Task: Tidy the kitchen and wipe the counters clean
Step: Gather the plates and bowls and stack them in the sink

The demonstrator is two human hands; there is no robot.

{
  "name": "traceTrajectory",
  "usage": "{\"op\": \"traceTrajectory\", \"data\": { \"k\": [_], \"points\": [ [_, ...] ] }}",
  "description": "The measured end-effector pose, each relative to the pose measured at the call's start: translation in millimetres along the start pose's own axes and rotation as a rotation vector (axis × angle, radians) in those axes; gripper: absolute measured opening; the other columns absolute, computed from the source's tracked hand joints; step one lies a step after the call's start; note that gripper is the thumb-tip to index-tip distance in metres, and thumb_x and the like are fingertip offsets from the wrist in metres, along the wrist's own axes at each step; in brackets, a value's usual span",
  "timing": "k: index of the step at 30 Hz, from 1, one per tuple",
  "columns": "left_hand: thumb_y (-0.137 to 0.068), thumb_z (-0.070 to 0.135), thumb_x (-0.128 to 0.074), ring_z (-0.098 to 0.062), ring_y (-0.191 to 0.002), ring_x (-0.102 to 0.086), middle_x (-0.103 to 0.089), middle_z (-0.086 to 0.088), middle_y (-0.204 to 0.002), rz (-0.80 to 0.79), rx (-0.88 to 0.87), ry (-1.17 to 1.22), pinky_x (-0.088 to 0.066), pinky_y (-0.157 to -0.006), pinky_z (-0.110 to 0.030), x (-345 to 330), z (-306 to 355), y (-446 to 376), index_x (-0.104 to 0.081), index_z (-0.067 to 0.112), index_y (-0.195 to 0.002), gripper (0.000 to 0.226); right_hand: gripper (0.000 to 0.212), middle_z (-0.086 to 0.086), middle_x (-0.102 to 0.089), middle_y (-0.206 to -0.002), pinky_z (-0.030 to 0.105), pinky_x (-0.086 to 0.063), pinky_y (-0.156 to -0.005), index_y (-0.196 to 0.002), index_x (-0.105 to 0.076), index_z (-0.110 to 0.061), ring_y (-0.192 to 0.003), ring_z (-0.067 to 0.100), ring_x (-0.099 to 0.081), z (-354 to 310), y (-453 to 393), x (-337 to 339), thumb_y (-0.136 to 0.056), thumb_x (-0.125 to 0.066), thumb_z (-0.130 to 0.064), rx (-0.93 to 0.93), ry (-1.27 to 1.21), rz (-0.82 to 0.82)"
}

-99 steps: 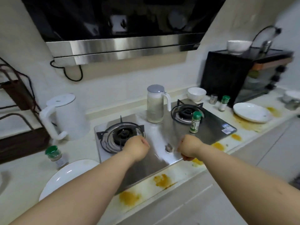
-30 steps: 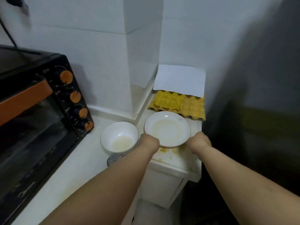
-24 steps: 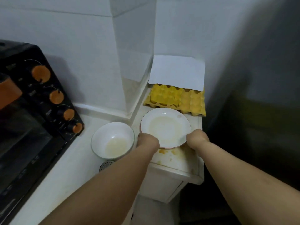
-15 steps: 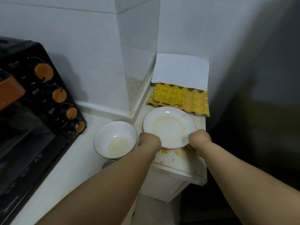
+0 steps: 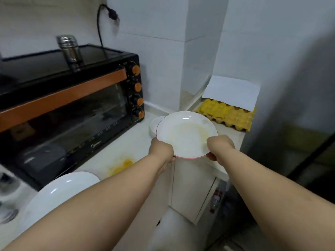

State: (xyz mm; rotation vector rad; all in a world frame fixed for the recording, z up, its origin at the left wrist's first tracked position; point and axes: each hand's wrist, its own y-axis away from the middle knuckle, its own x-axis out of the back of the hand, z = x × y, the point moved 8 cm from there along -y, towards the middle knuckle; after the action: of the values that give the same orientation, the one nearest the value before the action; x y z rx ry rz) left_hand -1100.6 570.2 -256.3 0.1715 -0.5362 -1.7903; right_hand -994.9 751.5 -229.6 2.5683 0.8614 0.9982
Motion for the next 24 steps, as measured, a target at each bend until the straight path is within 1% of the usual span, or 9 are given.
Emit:
{"op": "traceTrajectory", "data": {
  "k": [3,5,6,9,11,14,17,21,24],
  "points": [
    [-0.089,-0.004,-0.044,-0.019,-0.048,-0.058,-0.058,-0.015,-0.118,0.084,0.036,0.004,-0.05,-0.041,-0.023,56,-30,19,-0.047,0.004,-0.112,0.025,0.014,0.012,-0.056,-0.073,0.036,-0.057,-0.055,-0.071,-0.049,-0.008,-0.063,0.03,-0.059,2,31,-36,-0.083,-0.044,-0.003,0.066,0.001,-0.118],
    [-0.09,-0.003,-0.044,-0.022,-0.056,-0.059,-0.061,-0.019,-0.115,0.143,0.006,-0.024,-0.054,-0.052,-0.027,101,-44,38,-0.048,0.01,-0.092,0.014,0.012,0.014,-0.061,-0.078,0.025,-0.049,-0.039,-0.079,-0.054,-0.008,-0.056,0.027,-0.058,2,62,-69,-0.082,-0.043,-0.004,0.094,0.046,-0.221],
    [-0.09,-0.003,-0.045,-0.023,-0.062,-0.06,-0.063,-0.02,-0.112,0.167,0.009,-0.022,-0.057,-0.058,-0.029,119,-50,45,-0.049,0.01,-0.09,0.014,0.014,0.015,-0.063,-0.079,0.022,-0.045,-0.036,-0.084,-0.056,-0.008,-0.052,0.025,-0.057,3,74,-83,-0.082,-0.042,-0.004,0.093,0.069,-0.261],
    [-0.087,-0.005,-0.044,-0.032,-0.074,-0.067,-0.063,-0.017,-0.097,0.27,0.083,0.005,-0.06,-0.07,-0.042,181,-82,65,-0.047,0.006,-0.105,0.021,0.018,0.016,-0.066,-0.077,0.022,-0.046,-0.039,-0.093,-0.057,-0.006,-0.047,0.023,-0.056,10,112,-134,-0.084,-0.041,-0.005,0.1,0.142,-0.396],
    [-0.085,-0.006,-0.042,-0.037,-0.077,-0.067,-0.062,-0.018,-0.104,0.303,0.135,0.061,-0.06,-0.067,-0.045,212,-99,74,-0.045,0.002,-0.115,0.031,0.024,0.019,-0.067,-0.077,0.024,-0.047,-0.043,-0.098,-0.058,-0.003,-0.044,0.023,-0.055,11,130,-160,-0.084,-0.039,-0.005,0.135,0.191,-0.454],
    [-0.084,-0.006,-0.044,-0.036,-0.072,-0.063,-0.06,-0.021,-0.108,0.351,0.163,0.069,-0.059,-0.066,-0.044,262,-120,86,-0.047,0.0,-0.12,0.037,0.021,0.016,-0.063,-0.07,0.022,-0.045,-0.043,-0.091,-0.058,-0.004,-0.043,0.022,-0.054,9,162,-199,-0.084,-0.038,-0.004,0.191,0.248,-0.545],
    [-0.082,-0.005,-0.045,-0.036,-0.08,-0.066,-0.062,-0.019,-0.103,0.388,0.193,-0.024,-0.059,-0.072,-0.047,316,-145,89,-0.05,0.0,-0.119,0.037,0.015,0.013,-0.058,-0.066,0.023,-0.046,-0.045,-0.082,-0.052,-0.005,-0.047,0.022,-0.052,14,195,-246,-0.087,-0.038,-0.004,0.176,0.317,-0.597],
    [-0.09,-0.001,-0.048,-0.028,-0.082,-0.065,-0.064,-0.023,-0.115,0.297,0.191,-0.132,-0.058,-0.068,-0.03,341,-168,77,-0.049,-0.007,-0.127,0.037,0.015,0.015,-0.056,-0.064,0.028,-0.046,-0.049,-0.078,-0.049,-0.002,-0.049,0.024,-0.052,28,207,-280,-0.089,-0.039,-0.002,0.13,0.356,-0.584],
    [-0.086,0.002,-0.048,-0.033,-0.097,-0.066,-0.064,-0.022,-0.116,0.281,0.199,-0.29,-0.057,-0.073,-0.031,350,-177,69,-0.053,-0.007,-0.118,0.033,0.015,0.014,-0.055,-0.065,0.03,-0.048,-0.054,-0.076,-0.048,-0.003,-0.049,0.023,-0.051,40,205,-291,-0.089,-0.04,-0.001,0.1,0.352,-0.572]
  ]
}}
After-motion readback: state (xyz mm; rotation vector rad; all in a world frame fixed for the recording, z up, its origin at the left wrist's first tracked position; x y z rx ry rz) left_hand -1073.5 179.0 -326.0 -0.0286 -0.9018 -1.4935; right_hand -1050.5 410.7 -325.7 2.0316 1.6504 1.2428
